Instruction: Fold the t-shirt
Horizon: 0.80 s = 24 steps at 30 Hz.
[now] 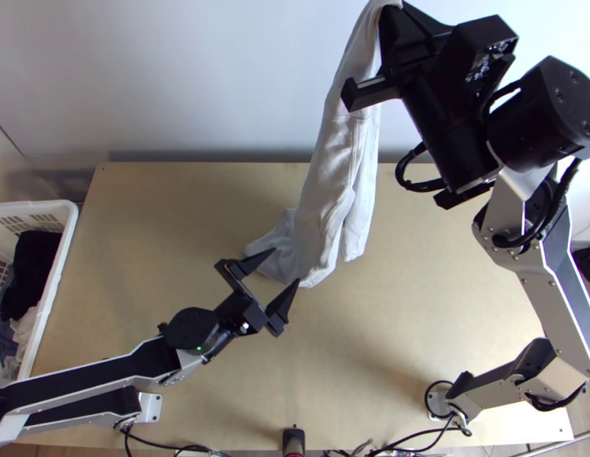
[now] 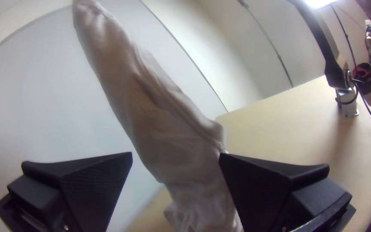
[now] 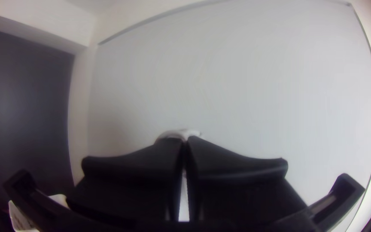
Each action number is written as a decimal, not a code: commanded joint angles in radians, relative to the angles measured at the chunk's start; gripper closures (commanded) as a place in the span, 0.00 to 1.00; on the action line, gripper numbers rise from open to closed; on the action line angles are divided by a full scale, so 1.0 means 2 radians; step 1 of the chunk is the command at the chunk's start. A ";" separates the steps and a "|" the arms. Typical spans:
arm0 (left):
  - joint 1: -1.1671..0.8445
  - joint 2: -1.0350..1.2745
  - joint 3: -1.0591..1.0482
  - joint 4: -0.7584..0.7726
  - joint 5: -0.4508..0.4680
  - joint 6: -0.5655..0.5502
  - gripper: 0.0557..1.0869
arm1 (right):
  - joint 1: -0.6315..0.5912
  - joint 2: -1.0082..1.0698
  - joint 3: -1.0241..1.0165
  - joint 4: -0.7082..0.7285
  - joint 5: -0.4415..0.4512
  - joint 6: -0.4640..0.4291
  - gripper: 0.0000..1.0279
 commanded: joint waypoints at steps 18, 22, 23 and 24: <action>0.010 0.098 -0.085 0.081 0.000 -0.034 0.05 | 0.001 -0.004 0.003 -0.005 0.001 -0.007 0.97; 0.010 0.141 -0.074 0.093 -0.001 -0.039 0.05 | 0.001 -0.005 0.003 -0.007 0.001 -0.008 0.97; 0.007 0.149 -0.070 0.097 -0.001 -0.041 0.05 | 0.001 -0.006 0.003 -0.008 0.001 -0.007 0.97; 0.004 0.157 -0.066 0.101 -0.002 -0.042 0.05 | 0.001 -0.006 0.003 -0.008 0.001 -0.008 0.97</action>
